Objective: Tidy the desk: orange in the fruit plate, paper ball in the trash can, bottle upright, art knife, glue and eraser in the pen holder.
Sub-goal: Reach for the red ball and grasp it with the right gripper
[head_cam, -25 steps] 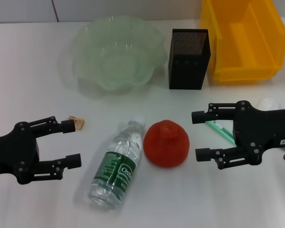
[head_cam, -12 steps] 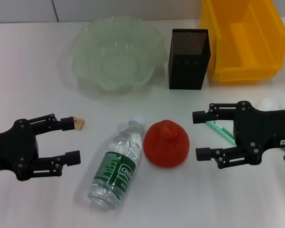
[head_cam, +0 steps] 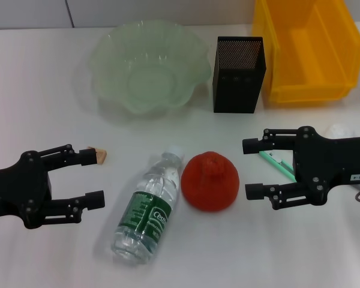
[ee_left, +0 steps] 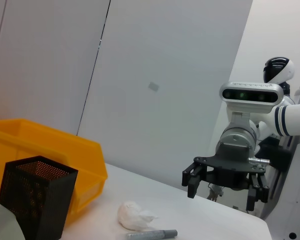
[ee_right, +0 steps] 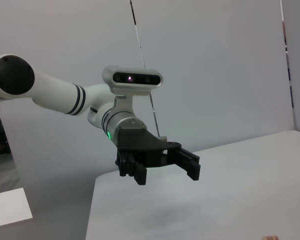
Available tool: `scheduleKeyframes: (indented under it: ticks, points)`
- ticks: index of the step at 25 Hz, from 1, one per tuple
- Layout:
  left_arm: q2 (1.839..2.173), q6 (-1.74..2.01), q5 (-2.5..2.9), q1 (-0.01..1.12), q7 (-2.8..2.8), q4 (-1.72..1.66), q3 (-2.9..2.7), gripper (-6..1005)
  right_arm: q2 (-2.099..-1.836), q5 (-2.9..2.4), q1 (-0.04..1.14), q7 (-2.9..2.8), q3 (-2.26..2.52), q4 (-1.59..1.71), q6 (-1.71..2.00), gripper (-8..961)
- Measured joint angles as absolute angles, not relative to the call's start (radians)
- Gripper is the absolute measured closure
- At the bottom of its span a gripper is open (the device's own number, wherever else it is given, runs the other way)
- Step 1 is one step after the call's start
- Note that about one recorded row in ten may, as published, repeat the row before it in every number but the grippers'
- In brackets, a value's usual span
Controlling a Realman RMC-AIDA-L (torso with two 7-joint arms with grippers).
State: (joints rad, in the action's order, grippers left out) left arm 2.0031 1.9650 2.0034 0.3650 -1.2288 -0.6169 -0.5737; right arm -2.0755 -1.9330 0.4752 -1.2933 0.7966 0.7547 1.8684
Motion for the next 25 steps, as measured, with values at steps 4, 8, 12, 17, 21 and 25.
scheduleKeyframes:
  ticks: [4,8,12,17,21,25]
  points:
    - [2.004,1.966,2.003,0.365,-1.229,-0.617,-0.574,158,-2.075,-1.933,0.473,-1.294,0.795,0.754,1.868,160]
    - [2.005,1.968,2.003,0.365,-1.229,-0.617,-0.57,158,-2.075,-1.933,0.47,-1.294,0.795,0.753,1.868,160]
    - [2.005,1.968,2.003,0.365,-1.23,-0.617,-0.569,158,-2.075,-1.933,0.468,-1.294,0.795,0.753,1.868,161]
    - [2.005,1.967,2.003,0.365,-1.23,-0.617,-0.569,158,-2.075,-1.933,0.467,-1.294,0.792,0.751,1.858,160]
    - [2.005,1.966,2.003,0.365,-1.23,-0.616,-0.568,158,-2.075,-1.933,0.467,-1.295,0.793,0.751,1.856,159]
    - [2.005,1.966,2.003,0.365,-1.23,-0.616,-0.568,158,-2.075,-1.933,0.47,-1.296,0.79,0.752,1.856,159]
